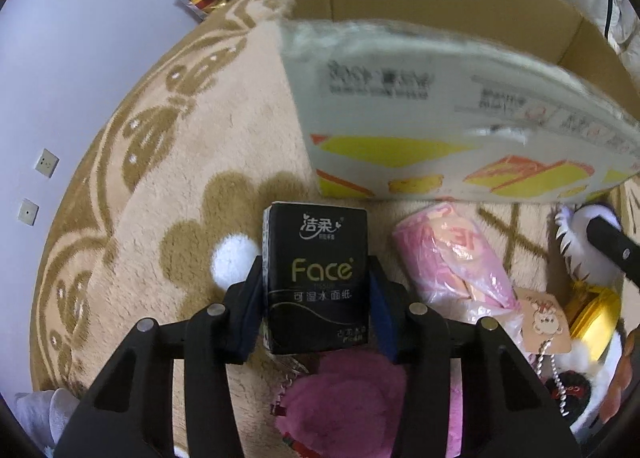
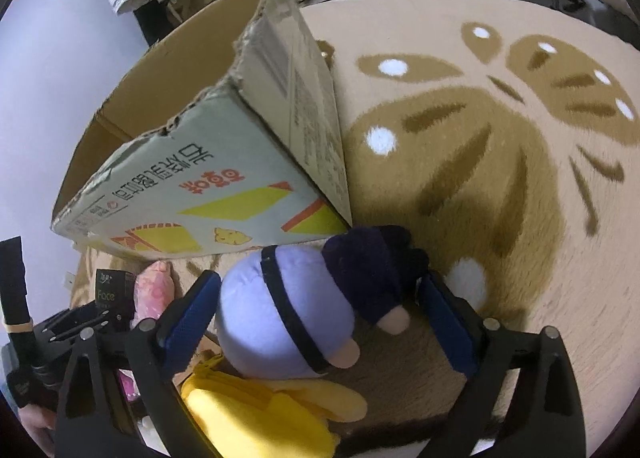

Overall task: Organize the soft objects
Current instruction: 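Lift the black pack with the left tool while the right tool carries the doll toward the box, then open the left tool over the box while the right tool drops the doll inside, then grasp the pink strawberry plush with the left tool while the right tool grasps the yellow duck plush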

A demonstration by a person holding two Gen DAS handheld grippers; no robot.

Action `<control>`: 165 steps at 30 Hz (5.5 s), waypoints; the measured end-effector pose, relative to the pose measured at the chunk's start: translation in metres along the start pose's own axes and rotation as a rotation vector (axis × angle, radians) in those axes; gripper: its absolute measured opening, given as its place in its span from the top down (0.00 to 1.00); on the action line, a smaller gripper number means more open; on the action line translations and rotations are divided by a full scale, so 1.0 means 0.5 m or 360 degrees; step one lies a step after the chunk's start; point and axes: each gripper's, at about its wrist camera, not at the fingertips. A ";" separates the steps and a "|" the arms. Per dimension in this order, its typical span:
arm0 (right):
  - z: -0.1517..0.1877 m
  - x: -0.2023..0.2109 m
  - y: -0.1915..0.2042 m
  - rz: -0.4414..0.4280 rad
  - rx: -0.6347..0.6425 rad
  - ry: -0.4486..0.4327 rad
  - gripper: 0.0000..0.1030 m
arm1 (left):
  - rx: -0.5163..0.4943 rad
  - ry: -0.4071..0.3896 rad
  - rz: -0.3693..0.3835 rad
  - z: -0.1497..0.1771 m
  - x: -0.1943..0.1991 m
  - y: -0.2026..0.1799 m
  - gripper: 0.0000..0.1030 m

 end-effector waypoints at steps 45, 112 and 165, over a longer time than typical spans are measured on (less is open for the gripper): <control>-0.003 0.172 0.025 -0.0190 0.0012 -0.0446 0.34 | 0.0316 -0.0710 -0.0076 -0.006 0.236 0.102 0.56; -0.100 0.125 0.170 -0.0116 0.0595 -0.0487 0.00 | -0.0091 -0.0698 -0.0133 -0.134 0.201 -0.032 0.12; 0.091 0.163 0.154 -0.0003 0.0312 -0.0208 0.00 | 0.0122 0.0091 0.0217 0.071 0.152 0.059 0.00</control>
Point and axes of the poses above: each gripper's, at about its wrist camera, not at the fingertips, and x roughly against the way its jaws point, y to its left, z to its underside, and after that the axes turned 5 degrees about -z, right-handed
